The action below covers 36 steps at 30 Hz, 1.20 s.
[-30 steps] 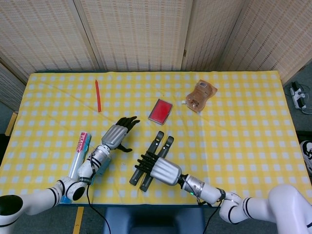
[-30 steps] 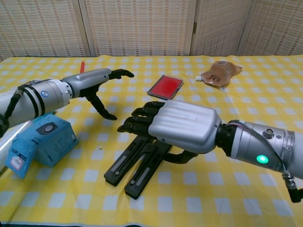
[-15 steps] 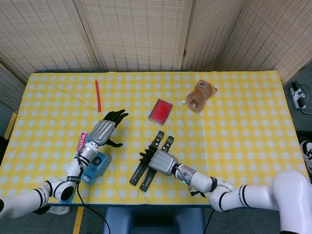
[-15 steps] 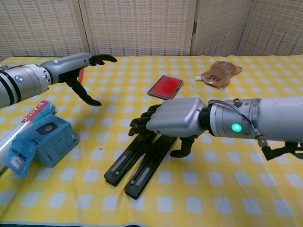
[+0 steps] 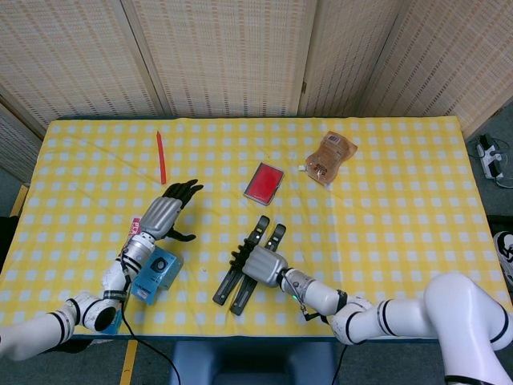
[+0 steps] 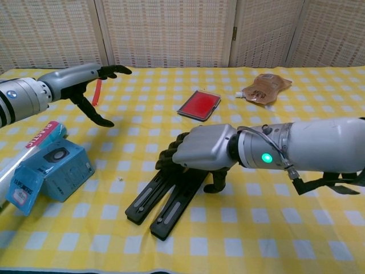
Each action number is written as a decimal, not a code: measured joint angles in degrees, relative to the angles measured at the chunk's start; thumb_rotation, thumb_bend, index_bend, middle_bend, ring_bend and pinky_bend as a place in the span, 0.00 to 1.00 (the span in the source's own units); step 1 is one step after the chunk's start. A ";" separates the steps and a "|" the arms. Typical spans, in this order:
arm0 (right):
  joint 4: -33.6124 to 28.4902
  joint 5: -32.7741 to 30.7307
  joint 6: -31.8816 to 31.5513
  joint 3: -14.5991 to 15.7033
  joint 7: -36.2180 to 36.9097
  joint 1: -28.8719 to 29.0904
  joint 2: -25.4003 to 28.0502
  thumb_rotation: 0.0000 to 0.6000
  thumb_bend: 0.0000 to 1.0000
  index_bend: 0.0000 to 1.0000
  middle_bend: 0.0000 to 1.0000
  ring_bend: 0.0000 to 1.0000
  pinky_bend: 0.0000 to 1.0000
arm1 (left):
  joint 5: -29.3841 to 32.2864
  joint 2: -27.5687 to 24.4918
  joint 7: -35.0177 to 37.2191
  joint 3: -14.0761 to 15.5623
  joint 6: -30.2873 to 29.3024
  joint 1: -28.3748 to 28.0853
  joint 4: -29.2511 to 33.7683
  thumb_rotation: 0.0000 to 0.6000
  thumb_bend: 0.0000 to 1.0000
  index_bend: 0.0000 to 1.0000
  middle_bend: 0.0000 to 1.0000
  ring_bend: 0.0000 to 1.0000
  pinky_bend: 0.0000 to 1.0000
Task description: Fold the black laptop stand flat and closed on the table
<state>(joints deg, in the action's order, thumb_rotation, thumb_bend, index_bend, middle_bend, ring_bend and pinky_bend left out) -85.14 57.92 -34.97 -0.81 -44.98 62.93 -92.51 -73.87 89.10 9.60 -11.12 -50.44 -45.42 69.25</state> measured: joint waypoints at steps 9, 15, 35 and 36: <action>3.41 6.96 -2.78 0.29 3.21 0.14 -2.63 1.00 0.38 0.39 0.40 0.23 0.13 | -0.01 -0.51 0.75 -0.01 -0.60 0.58 -0.08 1.00 0.09 0.00 0.01 0.00 0.00; 7.17 15.48 -5.00 -0.25 10.92 -0.24 -4.58 1.00 0.38 0.42 0.43 0.25 0.13 | 0.02 -0.84 0.84 0.00 -0.84 0.85 0.20 1.00 0.09 0.00 0.01 0.00 0.00; -4.71 15.46 -22.31 0.40 11.32 -11.85 6.12 1.00 0.38 0.00 0.11 0.10 0.07 | 2.27 -4.55 -5.20 -0.12 -5.60 4.26 5.44 1.00 0.10 0.00 0.01 0.00 0.00; -5.92 15.83 -24.09 0.68 11.46 -13.10 7.55 1.00 0.38 0.00 0.12 0.11 0.07 | 2.46 -4.91 -6.11 -0.08 -6.35 4.72 5.90 1.00 0.10 0.00 0.01 0.00 0.00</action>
<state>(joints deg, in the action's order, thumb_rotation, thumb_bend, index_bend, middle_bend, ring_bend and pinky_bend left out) -91.07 73.75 -59.06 -0.13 -33.52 49.82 -84.96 -71.40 84.19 3.49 -11.20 -56.79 -40.70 75.15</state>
